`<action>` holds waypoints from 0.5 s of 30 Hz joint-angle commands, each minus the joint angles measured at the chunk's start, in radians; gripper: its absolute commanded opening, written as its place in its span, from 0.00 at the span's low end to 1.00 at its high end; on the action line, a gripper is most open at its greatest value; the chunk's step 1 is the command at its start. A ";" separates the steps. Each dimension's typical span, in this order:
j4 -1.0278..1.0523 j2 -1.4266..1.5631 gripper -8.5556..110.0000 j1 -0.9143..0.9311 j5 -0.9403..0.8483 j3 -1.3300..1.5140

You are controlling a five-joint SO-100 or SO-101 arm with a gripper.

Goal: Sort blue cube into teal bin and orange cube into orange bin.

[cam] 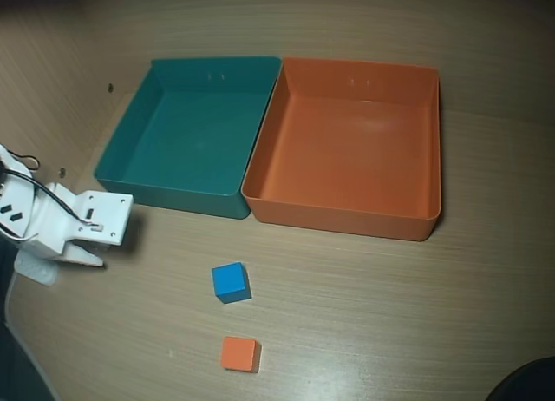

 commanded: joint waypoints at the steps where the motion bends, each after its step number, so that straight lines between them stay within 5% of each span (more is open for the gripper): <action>1: -0.009 -0.225 0.26 -0.003 -0.009 -0.285; 15: -0.009 -0.950 0.28 -0.005 -0.012 -1.063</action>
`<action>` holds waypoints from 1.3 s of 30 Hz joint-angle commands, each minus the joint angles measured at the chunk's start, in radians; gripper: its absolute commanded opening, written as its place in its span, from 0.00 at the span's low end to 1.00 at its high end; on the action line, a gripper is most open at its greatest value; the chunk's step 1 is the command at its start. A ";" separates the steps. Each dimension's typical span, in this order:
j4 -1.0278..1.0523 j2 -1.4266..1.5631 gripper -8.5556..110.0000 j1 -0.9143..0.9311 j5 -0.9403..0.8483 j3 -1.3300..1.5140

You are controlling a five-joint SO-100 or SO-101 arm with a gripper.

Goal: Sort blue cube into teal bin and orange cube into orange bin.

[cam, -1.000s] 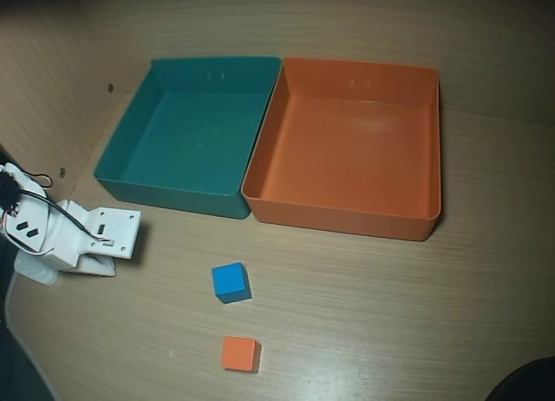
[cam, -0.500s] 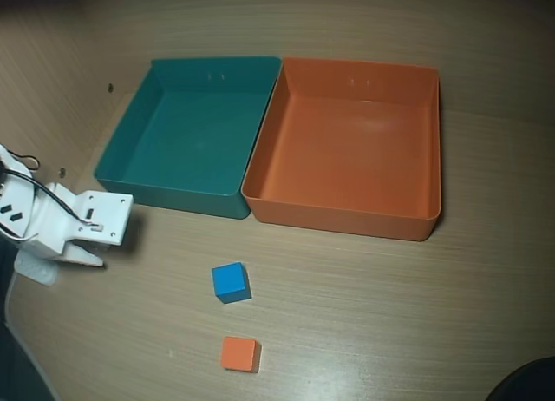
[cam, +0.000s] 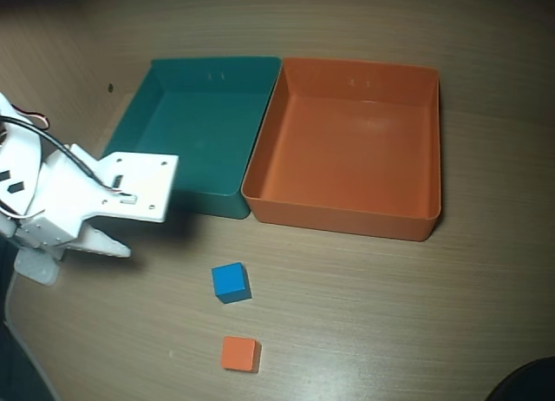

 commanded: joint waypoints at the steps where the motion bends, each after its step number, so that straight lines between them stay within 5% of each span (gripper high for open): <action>1: -0.009 -0.123 0.28 -0.005 -0.014 -0.212; 19: -0.009 -0.554 0.29 -0.005 -0.342 -0.514; 39: -0.008 -0.922 0.29 0.014 -0.370 -0.787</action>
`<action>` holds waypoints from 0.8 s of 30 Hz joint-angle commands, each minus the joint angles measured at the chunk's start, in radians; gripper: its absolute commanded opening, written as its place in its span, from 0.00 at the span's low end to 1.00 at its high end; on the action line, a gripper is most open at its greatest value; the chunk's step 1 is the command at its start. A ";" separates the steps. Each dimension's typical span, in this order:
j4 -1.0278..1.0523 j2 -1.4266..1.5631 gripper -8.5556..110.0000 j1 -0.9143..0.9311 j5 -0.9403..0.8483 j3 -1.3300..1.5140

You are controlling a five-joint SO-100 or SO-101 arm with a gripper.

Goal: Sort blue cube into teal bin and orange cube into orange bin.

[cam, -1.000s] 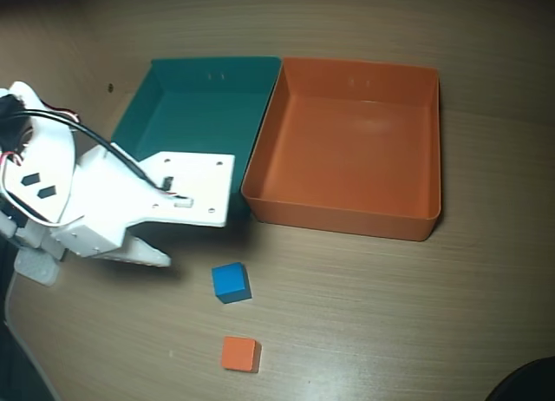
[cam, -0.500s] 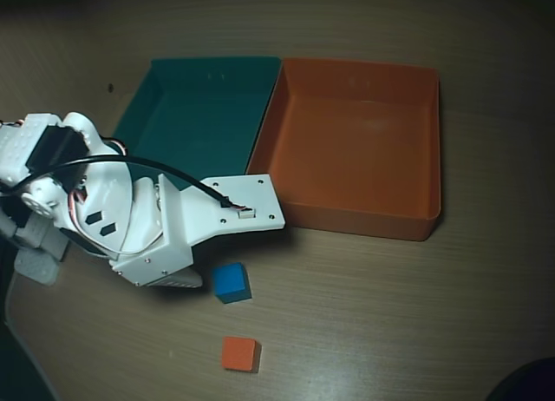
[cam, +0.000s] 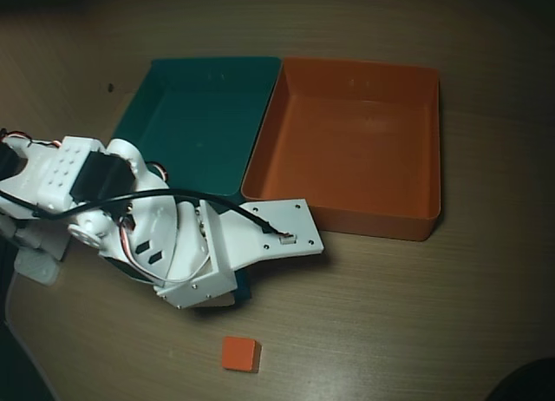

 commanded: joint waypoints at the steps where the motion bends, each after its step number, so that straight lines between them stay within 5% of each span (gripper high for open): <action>1: -0.008 -0.003 0.29 0.005 -0.008 -0.069; 24: -0.008 -0.109 0.22 0.000 -0.006 -0.072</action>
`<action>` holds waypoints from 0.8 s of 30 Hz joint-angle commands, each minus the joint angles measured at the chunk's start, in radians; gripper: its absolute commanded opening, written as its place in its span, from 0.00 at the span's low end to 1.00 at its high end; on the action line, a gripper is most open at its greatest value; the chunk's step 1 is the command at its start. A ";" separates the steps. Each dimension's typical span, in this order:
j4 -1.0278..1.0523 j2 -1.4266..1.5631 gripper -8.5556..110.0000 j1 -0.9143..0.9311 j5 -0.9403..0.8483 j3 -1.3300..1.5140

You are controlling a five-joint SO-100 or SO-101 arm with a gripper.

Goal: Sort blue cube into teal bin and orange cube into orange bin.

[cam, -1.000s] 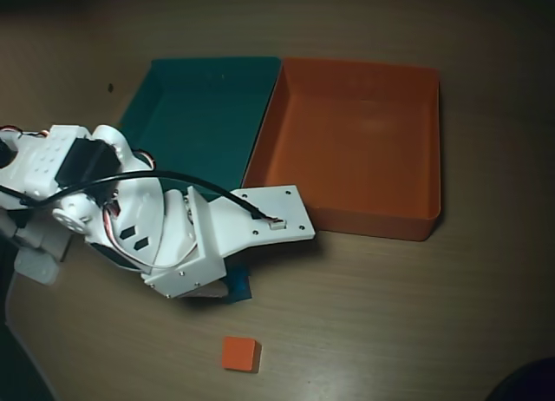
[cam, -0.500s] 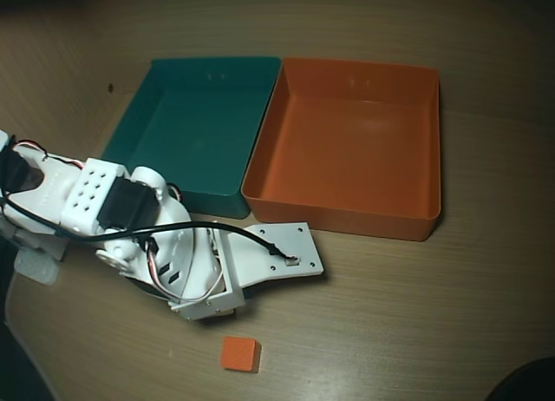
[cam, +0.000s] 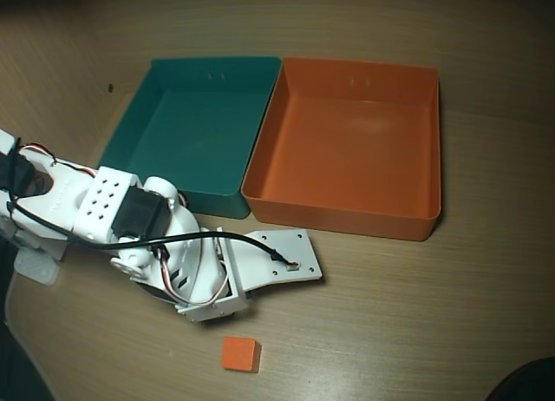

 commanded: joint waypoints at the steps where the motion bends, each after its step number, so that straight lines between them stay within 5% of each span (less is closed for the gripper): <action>1: -0.008 0.026 0.19 -0.011 -0.005 -0.071; 7: -0.008 0.026 0.01 -0.025 0.012 -0.069; 24: -0.008 0.313 0.02 -0.028 0.011 -0.198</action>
